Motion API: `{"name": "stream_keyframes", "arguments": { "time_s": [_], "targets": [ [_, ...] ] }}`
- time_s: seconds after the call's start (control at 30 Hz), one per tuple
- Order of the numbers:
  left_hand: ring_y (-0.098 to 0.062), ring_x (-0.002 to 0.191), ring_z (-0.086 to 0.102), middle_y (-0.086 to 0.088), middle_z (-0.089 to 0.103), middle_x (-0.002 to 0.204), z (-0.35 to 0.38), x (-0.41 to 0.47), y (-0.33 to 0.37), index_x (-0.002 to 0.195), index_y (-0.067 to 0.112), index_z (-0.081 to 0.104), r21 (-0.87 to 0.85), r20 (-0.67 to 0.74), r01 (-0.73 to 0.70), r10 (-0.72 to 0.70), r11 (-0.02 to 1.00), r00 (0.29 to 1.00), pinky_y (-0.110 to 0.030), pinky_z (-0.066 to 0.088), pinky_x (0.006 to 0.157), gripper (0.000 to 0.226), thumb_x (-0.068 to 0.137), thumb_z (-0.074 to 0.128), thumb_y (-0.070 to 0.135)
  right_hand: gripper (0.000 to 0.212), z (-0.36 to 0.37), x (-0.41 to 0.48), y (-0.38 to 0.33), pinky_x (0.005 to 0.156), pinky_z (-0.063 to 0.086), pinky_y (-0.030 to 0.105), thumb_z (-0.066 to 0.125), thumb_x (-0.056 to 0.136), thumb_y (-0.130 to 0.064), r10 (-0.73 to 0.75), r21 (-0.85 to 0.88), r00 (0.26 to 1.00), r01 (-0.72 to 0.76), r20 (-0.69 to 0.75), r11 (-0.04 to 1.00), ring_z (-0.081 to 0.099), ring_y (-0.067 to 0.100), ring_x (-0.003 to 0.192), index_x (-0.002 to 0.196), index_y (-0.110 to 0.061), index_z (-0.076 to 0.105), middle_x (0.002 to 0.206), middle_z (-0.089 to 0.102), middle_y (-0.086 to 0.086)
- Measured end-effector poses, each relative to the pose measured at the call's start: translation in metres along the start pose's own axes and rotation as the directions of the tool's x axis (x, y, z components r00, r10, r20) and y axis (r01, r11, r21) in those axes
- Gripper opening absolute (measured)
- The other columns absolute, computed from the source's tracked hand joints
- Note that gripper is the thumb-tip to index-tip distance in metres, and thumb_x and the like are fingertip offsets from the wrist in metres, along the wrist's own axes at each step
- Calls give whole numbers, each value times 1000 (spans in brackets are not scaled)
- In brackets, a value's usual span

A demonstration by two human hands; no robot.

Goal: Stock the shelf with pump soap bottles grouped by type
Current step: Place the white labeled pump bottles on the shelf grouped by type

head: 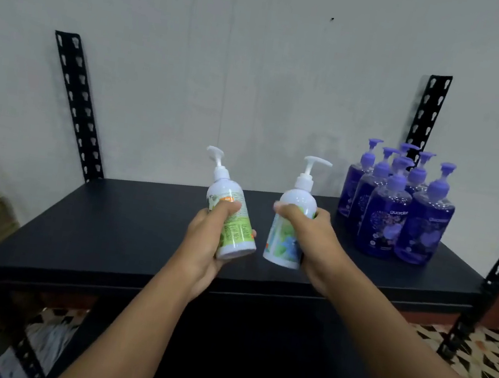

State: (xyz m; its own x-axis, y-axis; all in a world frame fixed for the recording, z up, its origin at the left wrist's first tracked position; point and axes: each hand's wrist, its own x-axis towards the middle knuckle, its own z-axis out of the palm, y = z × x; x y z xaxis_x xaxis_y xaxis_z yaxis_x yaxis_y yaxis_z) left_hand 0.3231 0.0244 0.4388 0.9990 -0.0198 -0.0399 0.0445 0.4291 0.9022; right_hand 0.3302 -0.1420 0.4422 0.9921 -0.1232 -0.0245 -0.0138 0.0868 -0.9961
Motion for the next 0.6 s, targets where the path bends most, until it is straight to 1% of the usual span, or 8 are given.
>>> {"name": "stream_keyframes", "arguments": {
  "time_s": [0.03, 0.07, 0.13, 0.2, 0.27, 0.4, 0.47, 0.6],
  "targets": [
    [-27, 75, 73, -15, 69, 102, 1, 7, -6, 129, 5, 56, -8, -20, -17, 17, 1000, 1000, -35, 59, 61, 36, 97, 62, 21, 71, -1, 6, 2, 89, 59, 51, 82, 74, -39, -25, -67, 1000, 24, -7, 997, 68, 22, 102, 128, -19, 41, 117, 61, 6],
    [-27, 76, 73, -15, 70, 101, 1, 14, -12, 127, 4, 57, -15, -33, -38, 38, 999, 999, -34, 59, 60, 35, 97, 63, 19, 67, -2, 11, 4, 86, 59, 47, 81, 77, -28, -51, -133, 999, 50, -6, 990, 67, 21, 101, 128, -19, 39, 116, 59, 5],
    [-27, 81, 74, -14, 71, 104, 0, 23, -22, 123, 8, 60, -6, -41, -76, 76, 997, 996, -35, 58, 63, 30, 96, 65, 20, 61, -5, 21, 10, 75, 56, 32, 78, 83, -16, -117, -232, 993, 117, 14, 966, 64, 15, 98, 128, -21, 37, 112, 58, 1],
    [-25, 84, 75, -14, 73, 108, -1, 30, -30, 122, 11, 62, 19, -54, -102, 102, 995, 993, -36, 58, 66, 29, 95, 67, 22, 61, -8, 30, 17, 71, 51, 23, 80, 83, -16, -176, -262, 984, 176, 26, 949, 62, 9, 96, 127, -22, 39, 111, 58, -2],
    [-25, 85, 75, -15, 73, 112, -1, 34, -32, 123, 12, 62, 25, -68, -122, 123, 992, 990, -35, 58, 68, 30, 95, 68, 22, 65, -7, 36, 24, 74, 51, 21, 84, 81, -19, -221, -264, 975, 219, 23, 939, 63, 7, 95, 128, -23, 40, 111, 58, -6],
    [-25, 84, 74, -15, 73, 111, 1, 37, -35, 121, 12, 62, 15, -83, -140, 141, 990, 987, -34, 59, 66, 30, 94, 69, 21, 70, -4, 46, 36, 84, 52, 24, 87, 78, -25, -270, -317, 963, 263, 23, 911, 63, 3, 98, 129, -25, 39, 112, 57, -14],
    [-25, 85, 73, -13, 72, 109, 2, 37, -36, 121, 12, 62, 4, -84, -137, 137, 991, 987, -32, 59, 65, 30, 94, 69, 22, 71, -4, 49, 40, 84, 52, 23, 87, 78, -27, -288, -322, 957, 279, 21, 905, 62, 2, 99, 129, -26, 38, 112, 55, -16],
    [-27, 90, 71, -13, 71, 110, 2, 39, -39, 123, 11, 62, -4, -90, -143, 142, 990, 986, -35, 58, 69, 32, 94, 70, 23, 74, -2, 51, 46, 85, 52, 23, 89, 76, -30, -331, -339, 944, 310, -3, 888, 61, 1, 100, 127, -27, 35, 114, 52, -17]
  ]
}}
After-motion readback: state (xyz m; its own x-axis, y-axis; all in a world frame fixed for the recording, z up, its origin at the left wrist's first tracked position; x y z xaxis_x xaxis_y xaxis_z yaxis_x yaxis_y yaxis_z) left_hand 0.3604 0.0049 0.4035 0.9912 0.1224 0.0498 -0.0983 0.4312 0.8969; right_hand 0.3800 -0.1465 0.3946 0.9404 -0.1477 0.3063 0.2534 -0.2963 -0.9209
